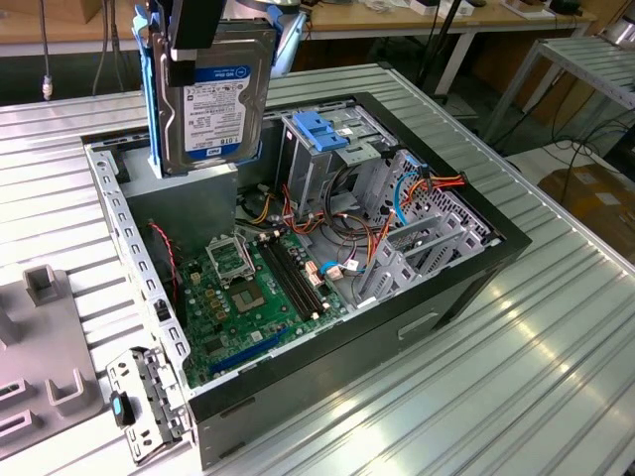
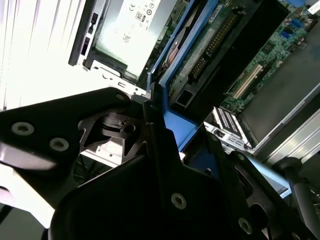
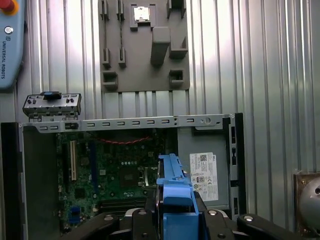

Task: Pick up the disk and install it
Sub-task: 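Insert the disk into the insertion slot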

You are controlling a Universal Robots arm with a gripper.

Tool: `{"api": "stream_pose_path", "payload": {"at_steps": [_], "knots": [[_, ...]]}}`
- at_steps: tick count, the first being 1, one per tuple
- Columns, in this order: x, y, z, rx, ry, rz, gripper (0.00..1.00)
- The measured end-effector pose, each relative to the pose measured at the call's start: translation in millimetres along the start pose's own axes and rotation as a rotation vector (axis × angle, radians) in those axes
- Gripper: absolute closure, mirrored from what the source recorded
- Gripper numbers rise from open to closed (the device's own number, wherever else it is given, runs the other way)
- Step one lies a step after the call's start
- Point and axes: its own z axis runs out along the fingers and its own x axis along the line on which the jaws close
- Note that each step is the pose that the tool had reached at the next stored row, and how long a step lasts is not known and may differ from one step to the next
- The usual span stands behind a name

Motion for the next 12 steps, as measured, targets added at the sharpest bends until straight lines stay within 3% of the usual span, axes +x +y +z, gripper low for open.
{"api": "stream_pose_path", "payload": {"at_steps": [12], "knots": [[9.9, -0.7, -0.5, 0.0000, 0.0000, 0.000, 0.63]]}}
